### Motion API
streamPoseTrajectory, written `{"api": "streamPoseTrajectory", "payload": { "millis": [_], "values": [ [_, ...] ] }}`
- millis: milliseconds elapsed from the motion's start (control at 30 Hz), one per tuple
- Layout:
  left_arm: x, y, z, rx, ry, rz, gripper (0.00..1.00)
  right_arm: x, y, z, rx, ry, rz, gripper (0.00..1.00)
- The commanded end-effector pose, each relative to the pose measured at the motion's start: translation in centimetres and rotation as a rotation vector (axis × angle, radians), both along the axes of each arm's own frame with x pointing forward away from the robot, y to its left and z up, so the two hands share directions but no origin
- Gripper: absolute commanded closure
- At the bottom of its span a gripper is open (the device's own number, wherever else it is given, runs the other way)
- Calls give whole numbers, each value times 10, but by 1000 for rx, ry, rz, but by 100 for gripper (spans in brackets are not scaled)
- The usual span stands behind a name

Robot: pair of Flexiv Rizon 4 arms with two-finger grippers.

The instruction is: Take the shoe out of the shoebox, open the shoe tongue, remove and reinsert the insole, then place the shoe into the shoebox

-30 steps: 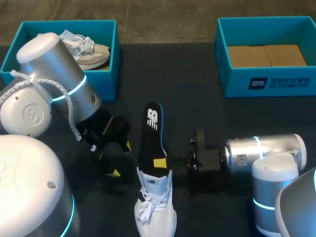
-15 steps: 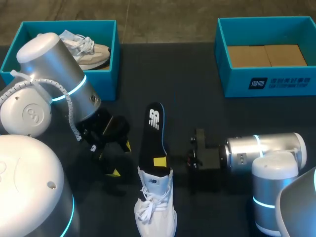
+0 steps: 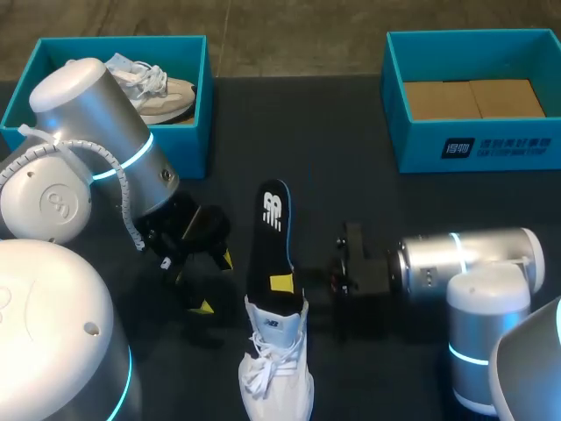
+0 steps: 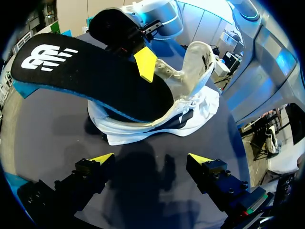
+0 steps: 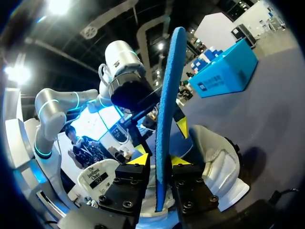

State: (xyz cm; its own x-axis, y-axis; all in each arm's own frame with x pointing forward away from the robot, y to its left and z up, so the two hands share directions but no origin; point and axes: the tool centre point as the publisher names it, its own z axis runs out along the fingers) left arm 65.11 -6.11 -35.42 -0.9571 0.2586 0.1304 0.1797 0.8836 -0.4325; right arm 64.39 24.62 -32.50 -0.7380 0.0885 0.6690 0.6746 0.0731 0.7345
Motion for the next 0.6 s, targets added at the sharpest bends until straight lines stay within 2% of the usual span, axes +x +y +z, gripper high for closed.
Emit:
{"api": "streamPoseTrajectory", "payload": {
  "millis": [33, 433, 600],
  "values": [
    [-1, 0, -1, 0, -1, 0, 0, 10, 6, 3, -11, -1, 22, 73],
    [-1, 0, -1, 0, -1, 0, 0, 27, 16, 3, -7, -5, 50, 74],
    [-1, 0, -1, 0, -1, 0, 0, 31, 17, 4, -5, -5, 56, 81]
  ]
}}
